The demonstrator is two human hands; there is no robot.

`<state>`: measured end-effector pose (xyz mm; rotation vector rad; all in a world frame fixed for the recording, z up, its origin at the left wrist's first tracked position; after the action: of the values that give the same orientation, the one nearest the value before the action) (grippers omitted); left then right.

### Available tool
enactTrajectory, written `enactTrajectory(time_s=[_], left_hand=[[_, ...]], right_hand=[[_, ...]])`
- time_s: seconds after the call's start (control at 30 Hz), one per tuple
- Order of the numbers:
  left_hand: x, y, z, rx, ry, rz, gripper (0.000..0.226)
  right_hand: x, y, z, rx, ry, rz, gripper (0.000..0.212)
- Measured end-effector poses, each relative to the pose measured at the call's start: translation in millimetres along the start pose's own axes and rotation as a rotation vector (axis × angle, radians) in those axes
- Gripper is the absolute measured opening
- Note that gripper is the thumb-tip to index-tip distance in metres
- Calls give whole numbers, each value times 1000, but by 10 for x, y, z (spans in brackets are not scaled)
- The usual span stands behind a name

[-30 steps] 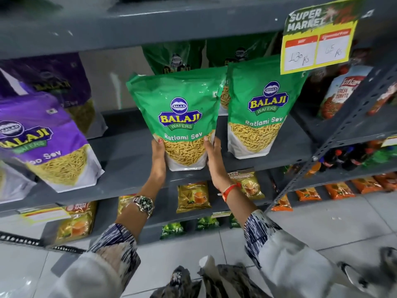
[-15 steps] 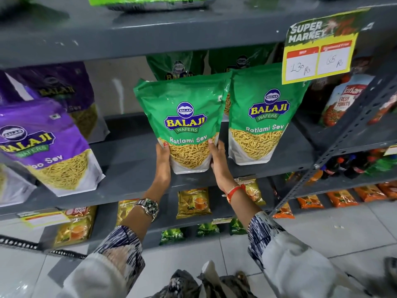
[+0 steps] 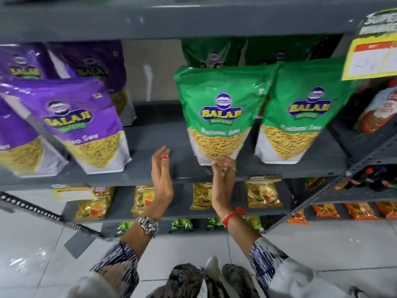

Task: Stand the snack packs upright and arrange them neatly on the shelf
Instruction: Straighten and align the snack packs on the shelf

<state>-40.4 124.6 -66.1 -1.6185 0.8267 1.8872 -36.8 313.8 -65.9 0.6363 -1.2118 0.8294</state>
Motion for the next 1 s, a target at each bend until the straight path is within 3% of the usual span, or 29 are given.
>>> enactTrajectory(time_s=[0.17, 0.3, 0.43, 0.63, 0.77, 1.0], left_hand=[[-133, 217, -967, -186, 57, 163, 24], [-166, 700, -1679, -348, 27, 150, 32], [-136, 1191, -1928, -265, 22, 43, 49], [-108, 1585, -1794, -68, -32, -105, 64], [-168, 1592, -1782, -5, -19, -101, 106], [-191, 1719, -1790, 20, -43, -109, 111]], right_hand=[[-178, -674, 854, 275, -47, 6, 19], [-341, -1006, 1584, 437, -70, 105, 33], [-425, -1166, 2148, 486, -56, 201, 53], [-524, -1251, 2457, 513, 51, 267, 46], [-576, -1256, 2518, 499, 8, 248, 47], [-618, -1289, 2572, 465, -19, 232, 54]])
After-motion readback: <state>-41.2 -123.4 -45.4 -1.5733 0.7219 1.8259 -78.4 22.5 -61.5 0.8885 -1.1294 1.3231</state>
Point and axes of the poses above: each hand's wrist, its own y-axis towards the middle knuckle, its own z-axis out of the palm, x = y × z, the point moved 7 cm from there along y, towards the middle knuckle, and after that the axes turned 15 degrees about -x, right-handed, at the moved point
